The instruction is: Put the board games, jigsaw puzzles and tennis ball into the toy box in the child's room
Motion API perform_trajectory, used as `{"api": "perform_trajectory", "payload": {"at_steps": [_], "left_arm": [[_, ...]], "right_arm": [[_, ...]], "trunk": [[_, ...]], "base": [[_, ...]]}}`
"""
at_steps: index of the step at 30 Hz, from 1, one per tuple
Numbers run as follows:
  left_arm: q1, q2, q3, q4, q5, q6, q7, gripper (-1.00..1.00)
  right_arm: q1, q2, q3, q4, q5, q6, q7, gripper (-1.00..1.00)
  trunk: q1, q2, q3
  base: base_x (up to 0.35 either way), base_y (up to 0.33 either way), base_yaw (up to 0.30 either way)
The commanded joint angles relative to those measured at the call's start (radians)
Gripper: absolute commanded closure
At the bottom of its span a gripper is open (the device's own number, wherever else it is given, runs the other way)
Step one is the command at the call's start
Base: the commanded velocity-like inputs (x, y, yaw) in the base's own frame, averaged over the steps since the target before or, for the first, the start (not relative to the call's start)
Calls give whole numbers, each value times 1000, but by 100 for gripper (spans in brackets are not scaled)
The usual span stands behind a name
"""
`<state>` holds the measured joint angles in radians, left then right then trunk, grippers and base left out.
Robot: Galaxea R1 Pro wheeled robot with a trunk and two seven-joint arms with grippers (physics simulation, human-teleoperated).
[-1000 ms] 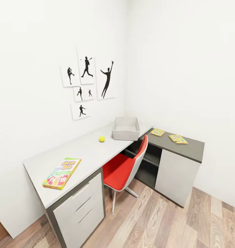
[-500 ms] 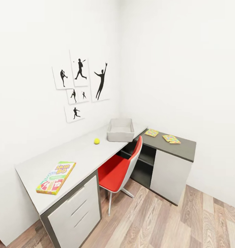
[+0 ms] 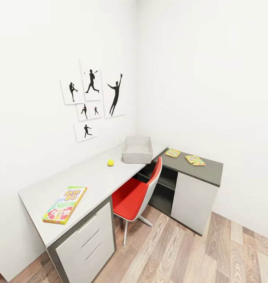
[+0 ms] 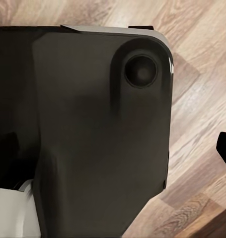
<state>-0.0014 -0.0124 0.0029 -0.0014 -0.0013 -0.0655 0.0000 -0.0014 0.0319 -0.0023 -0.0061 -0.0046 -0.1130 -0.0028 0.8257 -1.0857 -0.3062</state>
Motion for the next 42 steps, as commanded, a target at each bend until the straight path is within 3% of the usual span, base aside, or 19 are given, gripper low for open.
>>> {"api": "perform_trajectory", "payload": {"at_steps": [1,30,42], "left_arm": [[0,0,0,0,0,-3,0,-100],[0,-1,-6,0,0,-7,0,-100],[0,-5,-5,0,-2,-6,-1,-100]], "right_arm": [[0,0,0,0,-1,-3,0,-100],[0,0,1,0,2,-2,0,-100],[0,0,1,0,2,-3,0,-100]], "trunk": [[-4,7,2],[-115,210,93],[-115,210,93]], "base": [[0,0,0],[0,0,0],[0,0,0]]}}
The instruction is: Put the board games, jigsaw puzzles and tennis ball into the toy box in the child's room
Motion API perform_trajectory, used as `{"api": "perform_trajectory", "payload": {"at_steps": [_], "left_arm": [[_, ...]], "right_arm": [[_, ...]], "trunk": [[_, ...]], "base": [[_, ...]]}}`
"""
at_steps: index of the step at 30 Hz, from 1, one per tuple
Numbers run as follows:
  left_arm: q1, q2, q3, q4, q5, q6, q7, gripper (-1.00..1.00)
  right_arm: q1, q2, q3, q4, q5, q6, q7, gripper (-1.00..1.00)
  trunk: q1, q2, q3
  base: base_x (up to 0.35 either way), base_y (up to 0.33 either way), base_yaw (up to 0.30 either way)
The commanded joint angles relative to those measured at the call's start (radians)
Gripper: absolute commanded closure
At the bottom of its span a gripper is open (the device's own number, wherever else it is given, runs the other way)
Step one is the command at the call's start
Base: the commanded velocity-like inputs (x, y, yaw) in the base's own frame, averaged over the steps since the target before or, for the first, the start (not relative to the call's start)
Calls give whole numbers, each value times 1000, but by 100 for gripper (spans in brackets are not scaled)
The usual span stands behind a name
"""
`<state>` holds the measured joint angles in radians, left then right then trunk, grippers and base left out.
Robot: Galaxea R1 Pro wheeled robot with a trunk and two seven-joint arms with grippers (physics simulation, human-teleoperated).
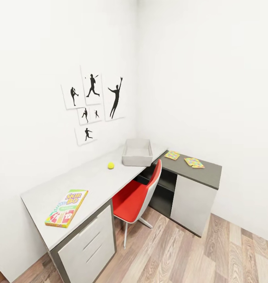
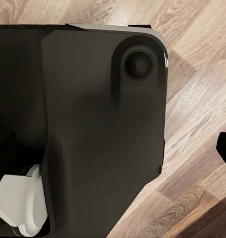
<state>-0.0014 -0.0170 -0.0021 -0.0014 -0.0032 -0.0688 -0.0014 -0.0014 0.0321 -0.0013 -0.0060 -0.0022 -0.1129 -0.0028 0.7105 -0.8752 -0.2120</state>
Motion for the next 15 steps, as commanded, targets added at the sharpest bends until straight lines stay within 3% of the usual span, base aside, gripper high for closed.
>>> {"api": "perform_trajectory", "payload": {"at_steps": [1,9,15], "left_arm": [[0,-1,0,0,0,-3,0,-100],[0,1,2,0,1,-3,0,-100],[0,0,-1,0,-1,-3,0,-100]], "right_arm": [[0,0,0,0,1,-4,0,-100],[0,11,-3,0,-5,-23,0,-100],[0,4,-3,0,-5,-42,0,-100]], "trunk": [[0,-1,-1],[0,-1,-1],[0,-1,-1]], "base": [[0,0,0],[0,0,-2],[0,0,-172]]}}
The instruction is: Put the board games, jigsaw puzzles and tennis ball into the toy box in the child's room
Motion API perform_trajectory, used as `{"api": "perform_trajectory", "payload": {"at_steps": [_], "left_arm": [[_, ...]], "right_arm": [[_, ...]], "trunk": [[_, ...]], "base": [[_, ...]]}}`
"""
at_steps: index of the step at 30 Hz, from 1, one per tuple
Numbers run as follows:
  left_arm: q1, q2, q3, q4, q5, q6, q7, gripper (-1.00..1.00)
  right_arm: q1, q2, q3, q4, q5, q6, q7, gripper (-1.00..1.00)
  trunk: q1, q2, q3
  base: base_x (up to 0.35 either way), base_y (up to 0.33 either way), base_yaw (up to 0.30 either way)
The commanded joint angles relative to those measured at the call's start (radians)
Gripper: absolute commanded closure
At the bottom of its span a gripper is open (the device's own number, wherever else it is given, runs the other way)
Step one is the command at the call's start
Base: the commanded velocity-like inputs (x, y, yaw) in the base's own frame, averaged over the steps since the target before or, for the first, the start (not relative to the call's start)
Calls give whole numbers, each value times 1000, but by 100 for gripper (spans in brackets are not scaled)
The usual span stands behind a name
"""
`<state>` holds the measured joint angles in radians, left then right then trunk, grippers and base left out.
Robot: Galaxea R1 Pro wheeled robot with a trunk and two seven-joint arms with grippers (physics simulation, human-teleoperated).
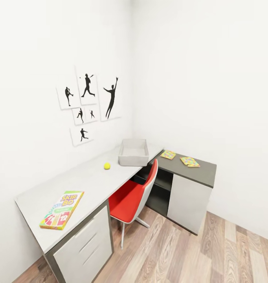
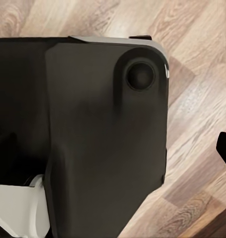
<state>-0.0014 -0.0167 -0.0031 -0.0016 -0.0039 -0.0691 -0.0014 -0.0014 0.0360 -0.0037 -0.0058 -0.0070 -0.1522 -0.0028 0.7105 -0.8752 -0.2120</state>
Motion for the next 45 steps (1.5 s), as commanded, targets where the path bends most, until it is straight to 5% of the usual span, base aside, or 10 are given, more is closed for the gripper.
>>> {"api": "perform_trajectory", "payload": {"at_steps": [1,45], "left_arm": [[0,0,0,0,-1,-3,0,-100],[0,1,5,0,1,-5,0,-100]], "right_arm": [[0,-1,1,0,0,-4,0,-100],[0,-11,1,0,-5,-3,9,-100]], "trunk": [[0,-1,-1],[0,-1,-15]], "base": [[0,0,-241],[-16,0,-260]]}}
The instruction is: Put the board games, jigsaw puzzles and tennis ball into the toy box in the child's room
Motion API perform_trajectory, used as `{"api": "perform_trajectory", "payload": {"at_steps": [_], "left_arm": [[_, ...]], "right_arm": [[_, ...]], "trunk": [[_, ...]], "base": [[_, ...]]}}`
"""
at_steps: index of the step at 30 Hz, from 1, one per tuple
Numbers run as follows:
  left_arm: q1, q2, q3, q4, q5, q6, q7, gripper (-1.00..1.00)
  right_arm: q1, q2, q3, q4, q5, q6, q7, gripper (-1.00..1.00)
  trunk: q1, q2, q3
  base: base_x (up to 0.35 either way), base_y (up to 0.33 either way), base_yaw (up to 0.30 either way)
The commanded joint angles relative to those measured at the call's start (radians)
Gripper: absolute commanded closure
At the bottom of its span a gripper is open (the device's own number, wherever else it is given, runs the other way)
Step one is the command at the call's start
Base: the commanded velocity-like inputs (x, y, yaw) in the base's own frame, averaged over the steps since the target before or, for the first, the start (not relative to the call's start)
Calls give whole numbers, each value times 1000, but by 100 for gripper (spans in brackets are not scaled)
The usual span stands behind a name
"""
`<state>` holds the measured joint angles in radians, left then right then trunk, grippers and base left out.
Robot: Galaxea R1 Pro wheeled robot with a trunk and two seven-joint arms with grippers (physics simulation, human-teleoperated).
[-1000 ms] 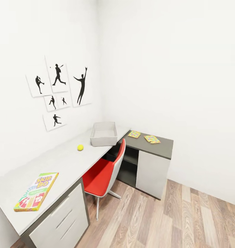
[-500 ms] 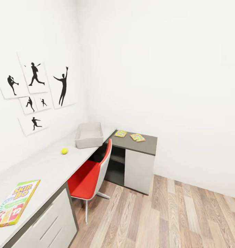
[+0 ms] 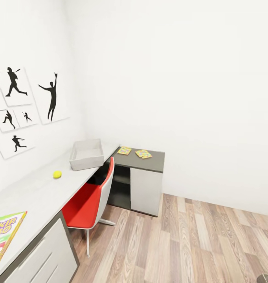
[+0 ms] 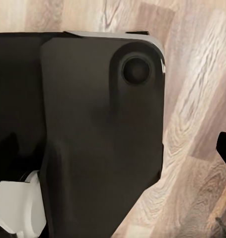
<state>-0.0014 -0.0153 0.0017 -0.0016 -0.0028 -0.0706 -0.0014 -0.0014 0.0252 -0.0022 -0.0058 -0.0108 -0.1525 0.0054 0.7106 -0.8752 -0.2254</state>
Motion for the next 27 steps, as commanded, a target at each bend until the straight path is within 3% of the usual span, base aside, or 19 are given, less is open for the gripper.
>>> {"api": "perform_trajectory", "payload": {"at_steps": [1,27], "left_arm": [[0,0,0,0,0,-3,0,-100],[0,6,-3,0,3,-3,0,-100]], "right_arm": [[0,0,0,0,-1,-2,1,-100],[0,2,-6,0,-3,-2,2,-100]], "trunk": [[0,-1,-2],[0,-1,-21]], "base": [[-27,0,-231],[-3,0,-250]]}}
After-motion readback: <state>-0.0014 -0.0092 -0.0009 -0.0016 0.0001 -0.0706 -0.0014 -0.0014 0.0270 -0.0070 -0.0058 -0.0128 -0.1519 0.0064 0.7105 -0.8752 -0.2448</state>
